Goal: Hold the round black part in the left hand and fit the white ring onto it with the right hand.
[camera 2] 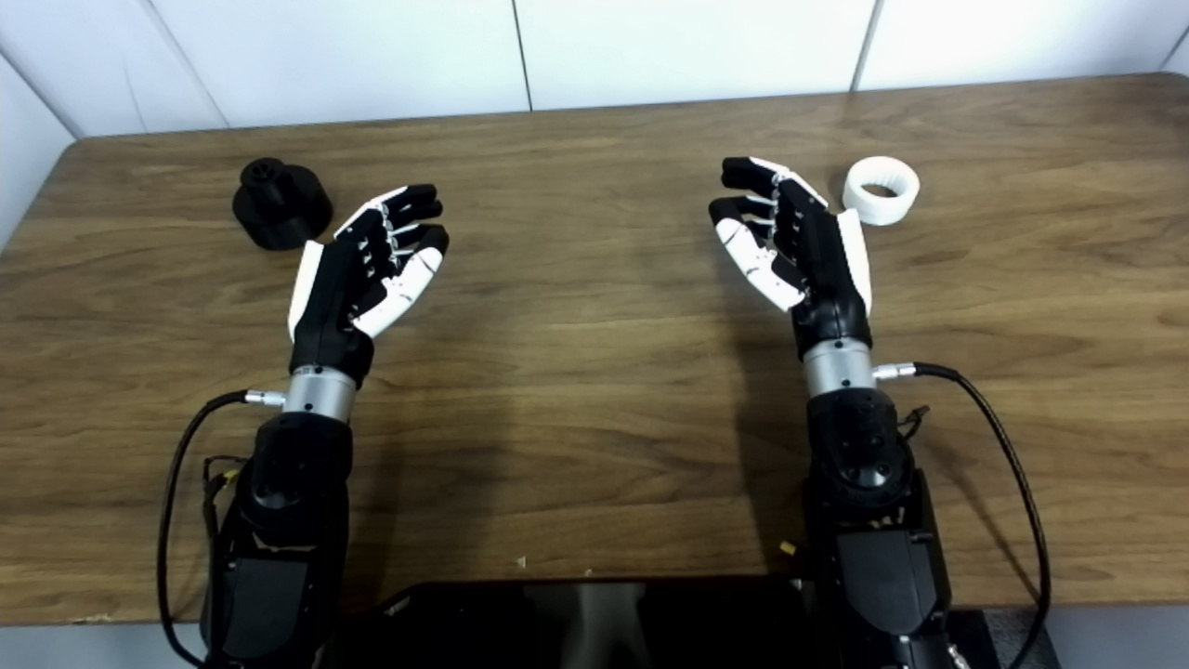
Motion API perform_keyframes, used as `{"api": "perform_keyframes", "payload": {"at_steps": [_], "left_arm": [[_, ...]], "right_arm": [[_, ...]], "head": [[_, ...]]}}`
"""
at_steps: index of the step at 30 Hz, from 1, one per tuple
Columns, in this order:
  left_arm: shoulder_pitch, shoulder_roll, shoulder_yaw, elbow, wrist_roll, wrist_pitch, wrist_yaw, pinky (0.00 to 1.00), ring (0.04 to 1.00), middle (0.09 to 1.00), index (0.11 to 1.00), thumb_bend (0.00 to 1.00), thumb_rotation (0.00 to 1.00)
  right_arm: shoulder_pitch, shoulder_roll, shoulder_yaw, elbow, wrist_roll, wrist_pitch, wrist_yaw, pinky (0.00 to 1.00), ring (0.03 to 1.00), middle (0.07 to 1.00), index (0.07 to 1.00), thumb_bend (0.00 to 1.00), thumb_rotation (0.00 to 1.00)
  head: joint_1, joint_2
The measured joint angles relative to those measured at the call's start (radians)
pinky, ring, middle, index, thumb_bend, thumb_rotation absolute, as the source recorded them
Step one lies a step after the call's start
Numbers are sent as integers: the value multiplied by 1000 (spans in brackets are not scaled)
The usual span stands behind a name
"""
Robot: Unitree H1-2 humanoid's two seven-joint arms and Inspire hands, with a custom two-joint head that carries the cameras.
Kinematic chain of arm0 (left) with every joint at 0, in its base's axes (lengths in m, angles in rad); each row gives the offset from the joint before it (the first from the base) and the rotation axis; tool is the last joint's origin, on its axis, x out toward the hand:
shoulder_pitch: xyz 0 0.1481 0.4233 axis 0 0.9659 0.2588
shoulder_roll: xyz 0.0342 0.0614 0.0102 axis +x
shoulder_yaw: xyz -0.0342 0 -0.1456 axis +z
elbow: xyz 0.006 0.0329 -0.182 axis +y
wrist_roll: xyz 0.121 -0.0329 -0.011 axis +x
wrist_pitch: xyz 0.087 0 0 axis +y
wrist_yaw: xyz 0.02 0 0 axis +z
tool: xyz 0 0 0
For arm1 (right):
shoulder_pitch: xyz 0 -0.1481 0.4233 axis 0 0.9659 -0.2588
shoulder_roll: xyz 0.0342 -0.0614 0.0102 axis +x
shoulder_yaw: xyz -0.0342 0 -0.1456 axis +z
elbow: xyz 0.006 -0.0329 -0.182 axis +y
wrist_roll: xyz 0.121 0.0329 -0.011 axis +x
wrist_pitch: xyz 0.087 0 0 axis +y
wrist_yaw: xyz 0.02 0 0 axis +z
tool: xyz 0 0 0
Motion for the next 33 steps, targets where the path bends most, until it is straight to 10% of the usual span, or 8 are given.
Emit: {"api": "perform_keyframes", "payload": {"at_steps": [13, 19, 33], "left_arm": [[0, 9, -1, 0, 5, -1, -2, 630, 730, 763, 744, 499, 398], [-9, 96, -27, -3, 105, -42, -13, 743, 805, 806, 773, 434, 436], [-38, 233, -28, -82, 384, -1, -41, 1000, 1000, 1000, 927, 849, 682]], "right_arm": [[0, 0, 0, 0, -1, 1, 0, 616, 701, 752, 735, 542, 471], [0, -3, -1, -1, -2, 5, 0, 607, 691, 750, 735, 531, 462], [-11, -11, -3, 0, -3, 4, 0, 621, 693, 747, 733, 539, 469]], "head": [[0, -3], [2, -2], [8, -3]]}}
